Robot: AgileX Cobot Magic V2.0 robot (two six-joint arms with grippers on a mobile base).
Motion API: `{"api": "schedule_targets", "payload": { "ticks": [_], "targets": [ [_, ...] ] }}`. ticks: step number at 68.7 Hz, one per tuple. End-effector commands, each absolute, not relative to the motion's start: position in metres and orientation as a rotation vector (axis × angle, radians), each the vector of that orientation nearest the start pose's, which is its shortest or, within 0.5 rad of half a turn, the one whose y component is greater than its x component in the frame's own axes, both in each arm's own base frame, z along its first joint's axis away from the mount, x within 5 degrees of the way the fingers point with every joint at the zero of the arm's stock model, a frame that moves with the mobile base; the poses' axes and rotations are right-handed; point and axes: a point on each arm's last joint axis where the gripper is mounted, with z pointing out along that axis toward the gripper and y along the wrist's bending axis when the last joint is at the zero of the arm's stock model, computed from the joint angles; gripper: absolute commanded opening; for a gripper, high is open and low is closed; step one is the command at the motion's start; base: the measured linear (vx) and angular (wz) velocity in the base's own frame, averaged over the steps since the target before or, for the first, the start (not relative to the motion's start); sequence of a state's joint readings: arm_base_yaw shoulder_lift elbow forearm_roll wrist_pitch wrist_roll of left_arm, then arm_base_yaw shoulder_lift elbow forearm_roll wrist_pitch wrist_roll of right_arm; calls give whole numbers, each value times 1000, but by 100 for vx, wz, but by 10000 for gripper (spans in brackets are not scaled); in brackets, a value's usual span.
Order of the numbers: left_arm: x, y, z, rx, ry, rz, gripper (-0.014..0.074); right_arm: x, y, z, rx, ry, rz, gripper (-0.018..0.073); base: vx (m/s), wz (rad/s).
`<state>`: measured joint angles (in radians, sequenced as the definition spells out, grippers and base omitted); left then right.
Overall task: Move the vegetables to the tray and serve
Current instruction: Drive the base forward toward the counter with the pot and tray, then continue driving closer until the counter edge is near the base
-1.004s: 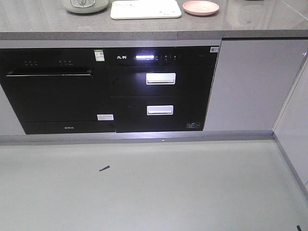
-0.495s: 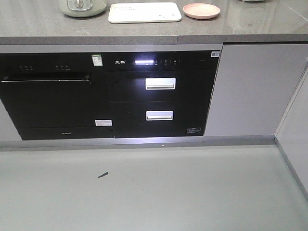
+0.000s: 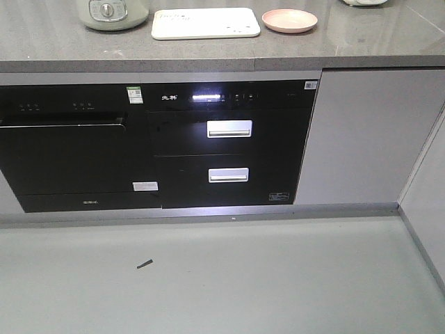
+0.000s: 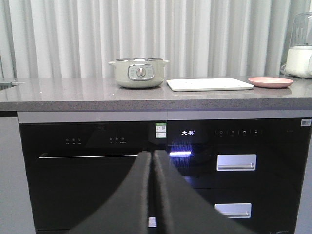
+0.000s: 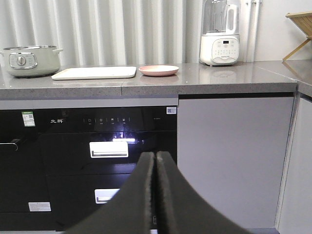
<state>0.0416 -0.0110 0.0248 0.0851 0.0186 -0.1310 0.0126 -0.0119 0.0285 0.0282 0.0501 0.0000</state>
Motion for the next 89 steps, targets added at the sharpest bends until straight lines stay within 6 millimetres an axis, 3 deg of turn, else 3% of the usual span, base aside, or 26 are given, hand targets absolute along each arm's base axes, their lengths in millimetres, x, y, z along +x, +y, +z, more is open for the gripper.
{"api": "schedule_targets", "payload": {
  "ticks": [1, 89],
  "targets": [
    [55, 1, 208, -57, 1433, -16, -6, 57, 1, 204, 11, 1482, 28, -4, 10, -1],
    [55, 1, 208, -57, 1433, -16, -6, 57, 1, 204, 11, 1482, 28, -4, 11, -1]
  ]
}}
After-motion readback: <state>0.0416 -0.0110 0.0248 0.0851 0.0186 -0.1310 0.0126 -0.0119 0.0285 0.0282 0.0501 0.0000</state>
